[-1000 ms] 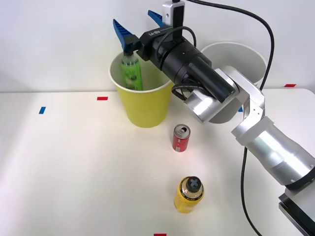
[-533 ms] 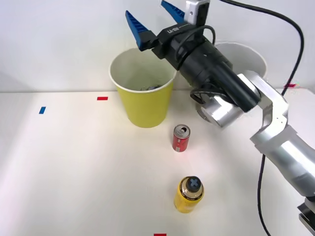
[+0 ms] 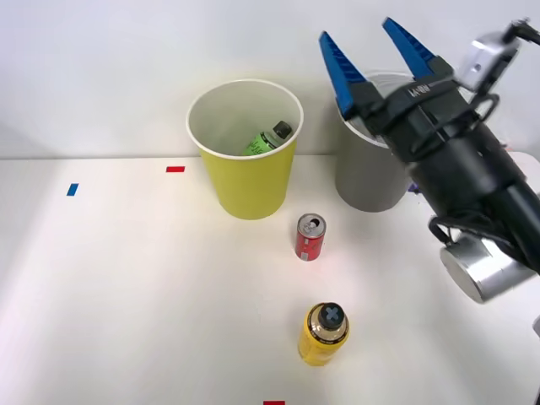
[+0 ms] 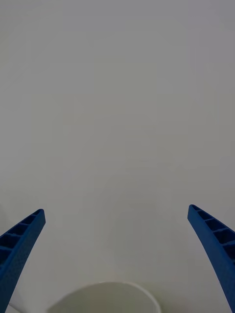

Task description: Put cans in the gray bin, plastic bottles in the light green bin

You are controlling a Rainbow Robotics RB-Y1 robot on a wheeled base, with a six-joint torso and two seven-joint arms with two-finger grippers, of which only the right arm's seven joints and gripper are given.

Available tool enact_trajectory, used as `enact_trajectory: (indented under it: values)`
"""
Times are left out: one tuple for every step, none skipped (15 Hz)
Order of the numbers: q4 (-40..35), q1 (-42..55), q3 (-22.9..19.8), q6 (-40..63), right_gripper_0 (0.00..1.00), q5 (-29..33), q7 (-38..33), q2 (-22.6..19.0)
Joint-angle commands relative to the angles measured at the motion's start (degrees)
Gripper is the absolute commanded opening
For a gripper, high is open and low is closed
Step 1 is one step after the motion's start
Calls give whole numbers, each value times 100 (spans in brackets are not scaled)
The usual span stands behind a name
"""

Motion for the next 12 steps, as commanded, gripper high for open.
enact_trajectory:
  values:
    - [-1094,1565,-811,-6,100,-76,-76,-192]
    - [-1314,2013,-995,-33,100,-94,-94,-183]
    - [-1428,2418,-1145,-121,100,-112,-102,-140]
    - [-1446,2795,-1268,-323,100,-129,-102,-25]
    - [-1437,3086,-1329,-420,100,-138,-111,115]
    - [-1437,3296,-1417,-472,100,-147,-111,265]
    - [-1437,3525,-1514,-481,100,-147,-102,423]
    - [-1437,3701,-1558,-490,100,-147,-102,564]
    - [-1437,3903,-1611,-490,100,-120,-76,722]
    - [-1437,4105,-1654,-490,100,-120,-76,854]
    - [-1437,4316,-1707,-490,100,-129,-76,977]
    - [-1437,4509,-1742,-490,100,-120,-58,1100]
